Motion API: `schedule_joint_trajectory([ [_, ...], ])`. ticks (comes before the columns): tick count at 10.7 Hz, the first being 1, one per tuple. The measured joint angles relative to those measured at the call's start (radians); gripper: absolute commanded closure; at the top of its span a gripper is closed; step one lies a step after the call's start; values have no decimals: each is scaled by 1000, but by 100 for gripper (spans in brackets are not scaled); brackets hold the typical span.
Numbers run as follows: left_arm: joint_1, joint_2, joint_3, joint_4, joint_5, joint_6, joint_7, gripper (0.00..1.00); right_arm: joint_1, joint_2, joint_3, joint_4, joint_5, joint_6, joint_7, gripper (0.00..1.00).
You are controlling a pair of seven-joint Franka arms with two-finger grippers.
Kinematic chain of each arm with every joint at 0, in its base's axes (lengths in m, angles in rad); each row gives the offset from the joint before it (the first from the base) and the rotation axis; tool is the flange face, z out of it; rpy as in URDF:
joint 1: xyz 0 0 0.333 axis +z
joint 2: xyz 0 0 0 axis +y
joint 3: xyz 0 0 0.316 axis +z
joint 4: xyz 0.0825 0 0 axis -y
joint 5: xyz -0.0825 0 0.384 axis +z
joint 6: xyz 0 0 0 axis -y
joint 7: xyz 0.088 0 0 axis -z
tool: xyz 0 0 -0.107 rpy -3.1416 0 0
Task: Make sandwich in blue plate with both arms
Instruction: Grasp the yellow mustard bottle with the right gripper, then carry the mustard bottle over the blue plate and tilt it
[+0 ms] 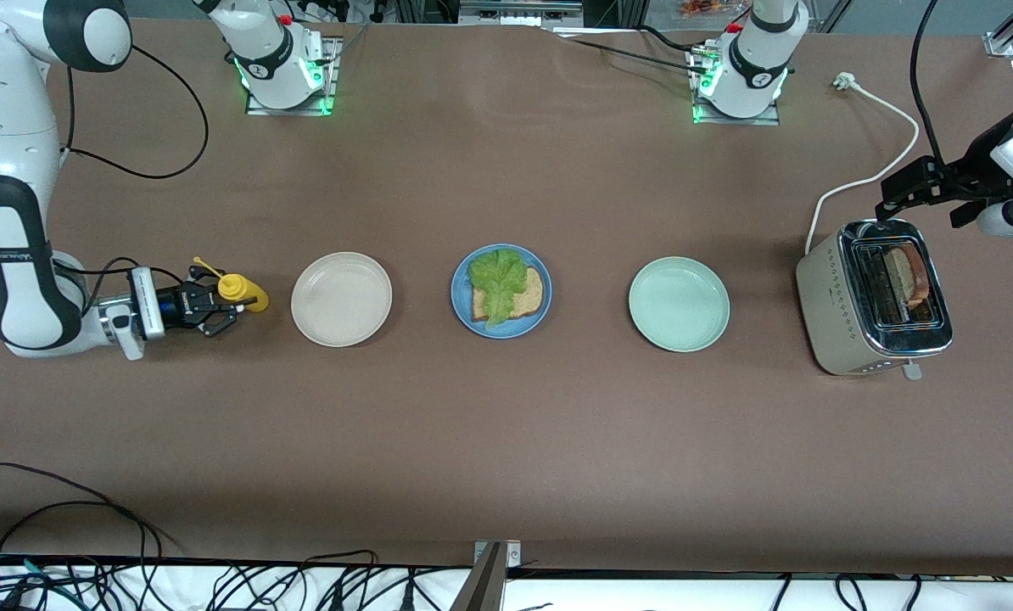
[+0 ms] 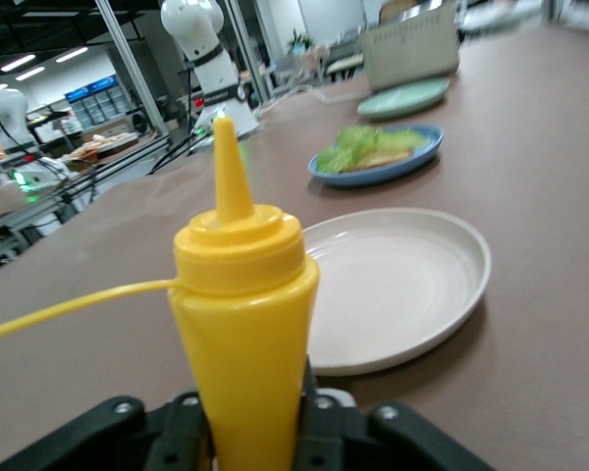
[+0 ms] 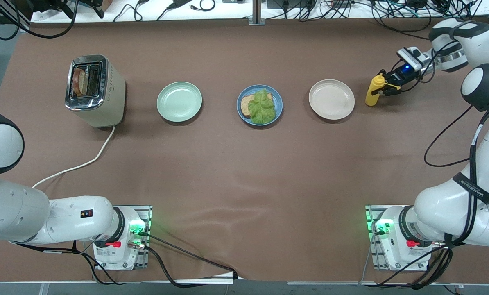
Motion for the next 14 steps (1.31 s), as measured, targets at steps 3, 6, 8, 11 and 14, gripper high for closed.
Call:
schedule_joint_trajectory([
  [3,0,-1,0,-2,0,3,0,0,82,-67,20,3,-76,33,326,86],
  [6,14,-26,0,0,0,6,0,0,202,-212,28,13,-239,110,670,86],
  [8,27,-36,1,0,0,7,0,0,296,-272,34,13,-326,175,864,86],
  [11,27,-42,-1,-2,0,7,0,0,479,-280,57,91,-527,233,1097,86],
  [14,25,-42,-4,-12,0,7,1,0,704,-280,62,153,-819,235,1372,86],
])
